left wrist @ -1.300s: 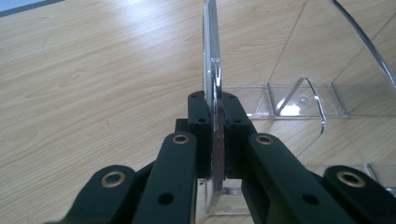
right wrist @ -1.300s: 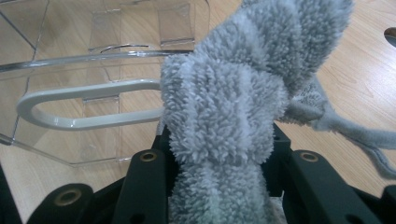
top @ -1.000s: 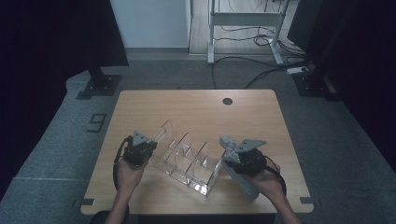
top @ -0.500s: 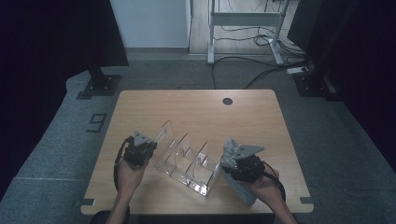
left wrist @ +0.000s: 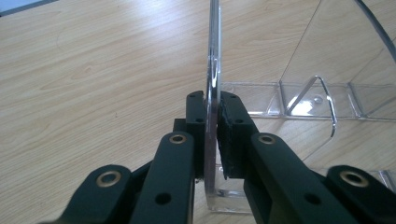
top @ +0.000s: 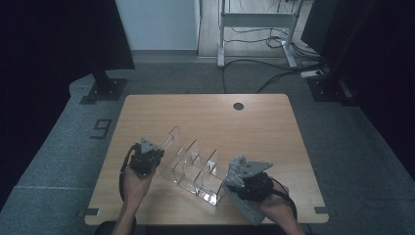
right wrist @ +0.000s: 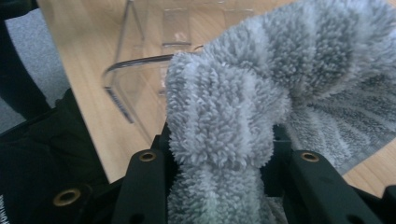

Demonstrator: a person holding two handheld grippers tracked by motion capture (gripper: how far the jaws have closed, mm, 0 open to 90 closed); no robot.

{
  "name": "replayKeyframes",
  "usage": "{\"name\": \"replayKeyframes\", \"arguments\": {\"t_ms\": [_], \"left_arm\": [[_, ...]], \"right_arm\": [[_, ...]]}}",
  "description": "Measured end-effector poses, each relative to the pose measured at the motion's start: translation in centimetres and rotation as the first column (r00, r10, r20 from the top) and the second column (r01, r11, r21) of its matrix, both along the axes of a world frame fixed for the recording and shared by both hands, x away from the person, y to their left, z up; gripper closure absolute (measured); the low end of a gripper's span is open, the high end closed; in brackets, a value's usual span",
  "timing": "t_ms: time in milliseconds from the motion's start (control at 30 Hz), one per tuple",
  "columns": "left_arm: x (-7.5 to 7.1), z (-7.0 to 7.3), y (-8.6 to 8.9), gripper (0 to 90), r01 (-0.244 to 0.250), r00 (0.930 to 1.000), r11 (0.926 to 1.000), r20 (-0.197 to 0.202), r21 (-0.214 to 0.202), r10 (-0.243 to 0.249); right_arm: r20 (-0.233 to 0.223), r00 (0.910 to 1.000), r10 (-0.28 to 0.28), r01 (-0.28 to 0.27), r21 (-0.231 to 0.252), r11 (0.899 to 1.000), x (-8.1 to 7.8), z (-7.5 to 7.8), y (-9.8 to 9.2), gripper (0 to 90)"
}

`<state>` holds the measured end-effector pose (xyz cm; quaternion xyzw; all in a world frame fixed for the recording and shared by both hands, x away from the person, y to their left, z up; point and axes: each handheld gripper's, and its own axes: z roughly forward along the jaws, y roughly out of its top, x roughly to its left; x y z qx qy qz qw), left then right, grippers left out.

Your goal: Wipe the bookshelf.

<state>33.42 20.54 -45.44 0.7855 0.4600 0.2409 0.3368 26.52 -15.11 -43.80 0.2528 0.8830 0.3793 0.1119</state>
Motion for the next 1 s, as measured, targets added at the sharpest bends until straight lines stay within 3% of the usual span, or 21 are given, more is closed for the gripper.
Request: {"name": "replayKeyframes", "arguments": {"t_ms": [367, 533, 600, 800, 1000], "left_arm": [[-0.1, 0.0, 0.0, 83.8, -0.005, 1.0, 1.0, -0.003, 0.008, 0.005], [-0.1, 0.0, 0.0, 83.8, -0.006, 1.0, 0.9999, -0.004, 0.009, 0.006], [-0.1, 0.0, 0.0, 83.8, -0.004, 1.0, 1.0, -0.004, 0.009, 0.004], [-0.1, 0.1, 0.1, 84.0, 0.006, 0.9999, 1.0, -0.01, 0.002, -0.006], [-0.1, 0.1, 0.2, 84.1, 0.01, 0.9999, 0.9999, -0.011, -0.001, -0.01]], "right_arm": [[0.017, 0.9988, 0.047, -0.046, -0.009, 0.999, -2.1, 0.3, 1.0, 62.0], [-0.005, 0.9971, 0.075, -0.075, 0.006, 0.997, -2.8, 0.4, 1.3, 62.0], [0.006, 0.9973, 0.073, -0.073, -0.012, 0.997, -3.0, 0.4, 1.5, 62.0], [-0.019, 0.9973, 0.071, -0.071, 0.013, 0.997, -2.2, -0.2, 1.1, 62.0], [-0.045, 0.9974, 0.056, -0.056, 0.0, 0.998, -1.9, -1.4, 1.1, 61.7]]}}
